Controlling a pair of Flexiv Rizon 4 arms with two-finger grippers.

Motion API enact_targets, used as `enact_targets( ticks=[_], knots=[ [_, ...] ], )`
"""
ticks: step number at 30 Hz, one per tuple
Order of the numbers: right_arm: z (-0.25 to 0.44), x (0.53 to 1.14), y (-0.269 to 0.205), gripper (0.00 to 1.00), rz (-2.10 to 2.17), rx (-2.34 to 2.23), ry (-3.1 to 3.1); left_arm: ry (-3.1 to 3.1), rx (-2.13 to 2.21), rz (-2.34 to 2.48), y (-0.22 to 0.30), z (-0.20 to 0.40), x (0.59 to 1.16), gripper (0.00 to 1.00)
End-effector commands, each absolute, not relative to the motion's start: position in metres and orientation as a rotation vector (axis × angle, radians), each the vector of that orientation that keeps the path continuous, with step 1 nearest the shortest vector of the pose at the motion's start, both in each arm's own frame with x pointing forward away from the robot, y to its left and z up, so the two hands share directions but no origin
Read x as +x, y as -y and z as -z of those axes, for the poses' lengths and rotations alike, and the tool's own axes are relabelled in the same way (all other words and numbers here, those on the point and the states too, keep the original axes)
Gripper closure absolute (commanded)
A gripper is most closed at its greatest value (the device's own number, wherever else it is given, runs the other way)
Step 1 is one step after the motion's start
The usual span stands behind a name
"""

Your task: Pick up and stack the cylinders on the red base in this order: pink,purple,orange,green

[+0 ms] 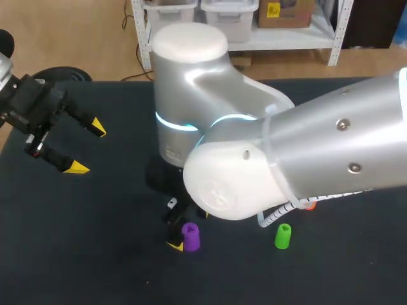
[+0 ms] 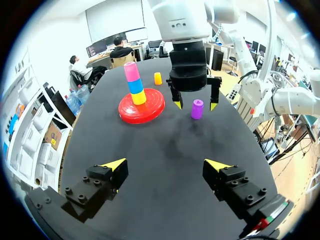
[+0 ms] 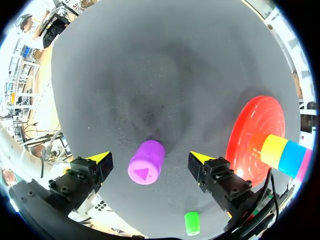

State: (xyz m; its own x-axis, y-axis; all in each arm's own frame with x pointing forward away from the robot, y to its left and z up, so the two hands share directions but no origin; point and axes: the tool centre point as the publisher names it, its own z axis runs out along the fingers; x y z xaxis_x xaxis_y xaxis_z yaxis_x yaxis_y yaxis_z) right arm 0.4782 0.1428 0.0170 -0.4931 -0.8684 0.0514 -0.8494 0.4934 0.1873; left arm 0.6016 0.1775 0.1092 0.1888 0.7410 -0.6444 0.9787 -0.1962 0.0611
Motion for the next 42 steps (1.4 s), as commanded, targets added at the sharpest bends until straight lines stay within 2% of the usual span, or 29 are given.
enact_targets(
  ticks=[1,42],
  knots=[
    [-0.0157,0.4775,-0.1425,0.00,0.202,1.496,2.594,-1.604,2.005,0.676,-0.1778,-0.1085,0.6014,0.00],
    [-0.0126,0.4733,-0.1376,0.00,0.108,1.457,2.679,-1.604,2.005,0.676,-0.1778,-0.1085,0.6014,0.00]
  ],
)
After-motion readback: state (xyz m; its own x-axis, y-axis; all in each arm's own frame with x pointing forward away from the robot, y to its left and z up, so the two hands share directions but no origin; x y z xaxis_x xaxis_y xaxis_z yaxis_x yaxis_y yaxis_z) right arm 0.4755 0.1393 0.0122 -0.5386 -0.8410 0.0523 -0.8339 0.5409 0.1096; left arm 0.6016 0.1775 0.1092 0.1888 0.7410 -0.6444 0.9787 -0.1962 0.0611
